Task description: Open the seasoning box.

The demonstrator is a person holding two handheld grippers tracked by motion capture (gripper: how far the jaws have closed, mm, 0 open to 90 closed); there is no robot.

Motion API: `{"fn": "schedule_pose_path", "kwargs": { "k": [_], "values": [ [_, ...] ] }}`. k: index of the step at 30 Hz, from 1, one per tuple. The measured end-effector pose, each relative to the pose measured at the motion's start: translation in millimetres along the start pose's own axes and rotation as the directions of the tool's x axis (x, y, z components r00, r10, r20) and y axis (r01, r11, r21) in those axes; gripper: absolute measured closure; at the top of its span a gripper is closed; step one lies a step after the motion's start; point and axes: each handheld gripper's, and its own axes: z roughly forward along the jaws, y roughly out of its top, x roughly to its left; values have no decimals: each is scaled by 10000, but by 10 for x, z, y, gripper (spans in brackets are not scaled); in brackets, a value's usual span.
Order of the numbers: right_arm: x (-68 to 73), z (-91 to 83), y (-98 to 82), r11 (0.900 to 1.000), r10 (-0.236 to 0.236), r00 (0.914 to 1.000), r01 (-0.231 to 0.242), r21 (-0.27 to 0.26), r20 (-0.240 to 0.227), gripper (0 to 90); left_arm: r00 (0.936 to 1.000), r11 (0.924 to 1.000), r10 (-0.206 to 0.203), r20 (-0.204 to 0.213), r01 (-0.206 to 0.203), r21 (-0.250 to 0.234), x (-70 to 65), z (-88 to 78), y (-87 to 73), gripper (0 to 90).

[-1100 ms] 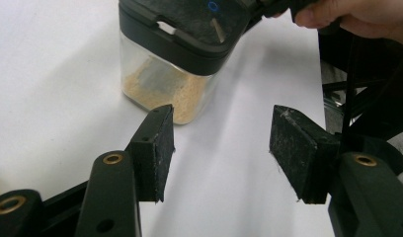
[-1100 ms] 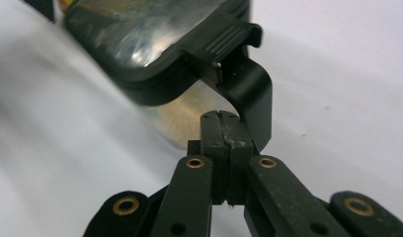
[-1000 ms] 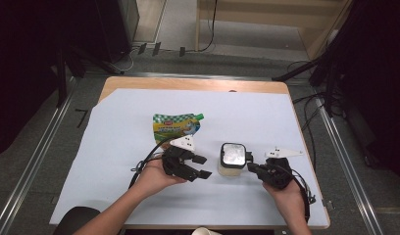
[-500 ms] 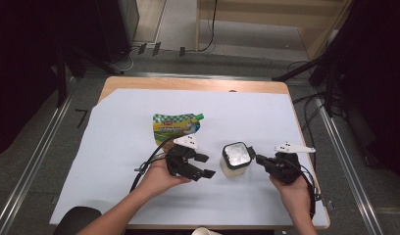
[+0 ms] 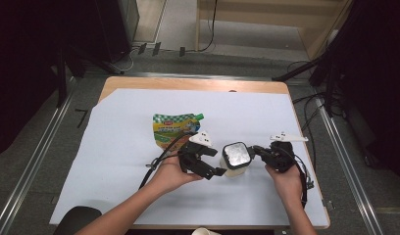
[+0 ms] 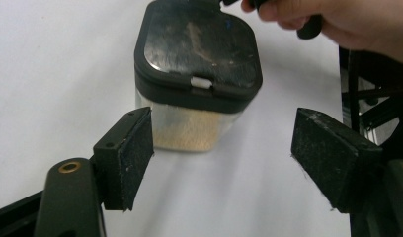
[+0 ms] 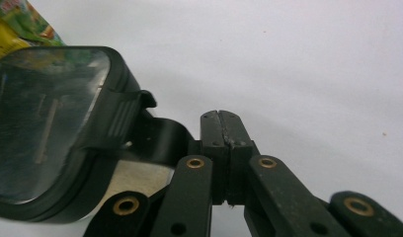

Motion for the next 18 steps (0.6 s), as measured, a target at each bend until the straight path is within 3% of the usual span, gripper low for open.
{"fn": "schedule_pose_path", "kwargs": {
  "k": [3,6,12,15,18],
  "values": [
    [13,21,-8,9996,-274,9995,273,80,174,900,9999,9999,-143,85,143,47,20,59,-23,223],
    [20,30,-21,9994,-344,9991,342,72,239,900,9994,9992,322,-93,-320,226,8,116,-46,200],
    [50,59,-23,9990,-432,9985,428,130,327,900,9999,9999,122,-66,-122,-38,48,210,-65,194],
    [96,52,-19,9980,-623,9976,618,162,295,900,9986,9990,432,-299,-430,84,26,235,-80,182],
    [146,67,-13,9977,-664,9977,662,137,134,900,9987,9991,402,-323,-406,-123,27,234,-95,173]
  ]
}}
